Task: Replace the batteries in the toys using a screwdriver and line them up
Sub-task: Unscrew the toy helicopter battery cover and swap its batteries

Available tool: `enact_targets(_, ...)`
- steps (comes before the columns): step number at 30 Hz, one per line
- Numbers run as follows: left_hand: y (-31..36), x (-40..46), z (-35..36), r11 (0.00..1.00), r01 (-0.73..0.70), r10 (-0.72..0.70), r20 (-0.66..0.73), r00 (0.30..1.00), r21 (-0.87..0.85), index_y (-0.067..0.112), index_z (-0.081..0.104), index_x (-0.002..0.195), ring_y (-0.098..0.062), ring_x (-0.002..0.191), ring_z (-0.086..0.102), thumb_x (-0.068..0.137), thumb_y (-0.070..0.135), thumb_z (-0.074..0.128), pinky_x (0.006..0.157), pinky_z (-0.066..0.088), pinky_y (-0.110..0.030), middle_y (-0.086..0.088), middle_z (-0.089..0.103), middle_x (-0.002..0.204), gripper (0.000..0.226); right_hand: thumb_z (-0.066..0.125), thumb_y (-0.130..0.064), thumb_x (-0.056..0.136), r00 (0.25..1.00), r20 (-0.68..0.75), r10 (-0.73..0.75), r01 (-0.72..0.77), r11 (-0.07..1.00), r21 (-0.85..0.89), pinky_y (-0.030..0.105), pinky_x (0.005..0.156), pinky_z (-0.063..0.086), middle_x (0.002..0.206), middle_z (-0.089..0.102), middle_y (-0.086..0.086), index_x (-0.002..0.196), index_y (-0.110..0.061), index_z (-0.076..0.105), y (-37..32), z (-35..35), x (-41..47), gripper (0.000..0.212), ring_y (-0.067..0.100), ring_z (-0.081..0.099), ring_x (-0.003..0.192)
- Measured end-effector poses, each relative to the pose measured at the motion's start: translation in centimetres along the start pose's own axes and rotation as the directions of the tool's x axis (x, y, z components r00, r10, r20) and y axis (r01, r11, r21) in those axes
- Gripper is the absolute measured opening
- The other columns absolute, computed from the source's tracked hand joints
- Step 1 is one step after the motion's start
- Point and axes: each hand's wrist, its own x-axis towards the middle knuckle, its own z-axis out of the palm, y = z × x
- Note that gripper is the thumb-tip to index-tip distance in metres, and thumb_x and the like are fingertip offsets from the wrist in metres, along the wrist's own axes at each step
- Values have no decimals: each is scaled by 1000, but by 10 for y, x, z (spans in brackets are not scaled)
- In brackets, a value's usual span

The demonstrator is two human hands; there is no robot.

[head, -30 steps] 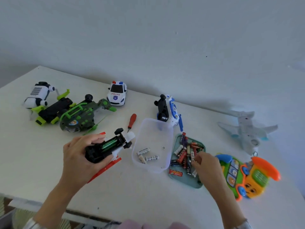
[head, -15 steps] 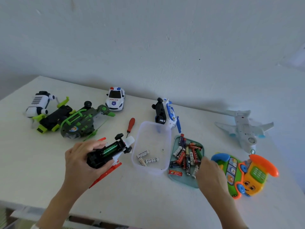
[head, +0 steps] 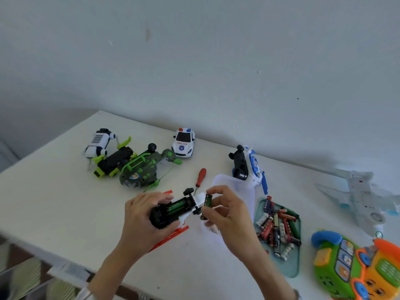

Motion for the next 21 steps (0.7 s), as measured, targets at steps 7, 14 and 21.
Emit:
enact_targets(7, -4, 3, -3, 998, 59, -60, 44, 997, 21, 38, 57, 108, 9, 105, 50, 58, 56, 75, 92, 30, -20, 33, 59, 107, 56, 62, -15, 89, 948, 98, -303, 316, 861, -398, 15, 76, 38, 86, 57, -29, 101, -45, 43, 17, 47, 21, 37, 0, 48, 88)
enact_targets(14, -6, 5, -4, 995, 101, -102, 55, 993, 18, 45, 49, 121, 5, 107, 50, 57, 56, 76, 96, 30, -22, 28, 62, 104, 70, 57, -13, 77, 735, 339, -587, 631, 412, -657, 23, 69, 33, 80, 61, -16, 91, -31, 60, 37, 53, 47, 22, 8, 47, 70)
enact_targets(21, -5, 12, -9, 990, 138, -136, 67, 988, -36, 54, 34, 128, 5, 110, 49, 59, 60, 75, 97, 30, -24, 26, 57, 110, 81, 60, -9, 66, 687, 453, -568, 677, 275, -682, 26, 71, 43, 104, 55, -8, 100, -36, 61, 46, 41, 58, 44, 15, 47, 88)
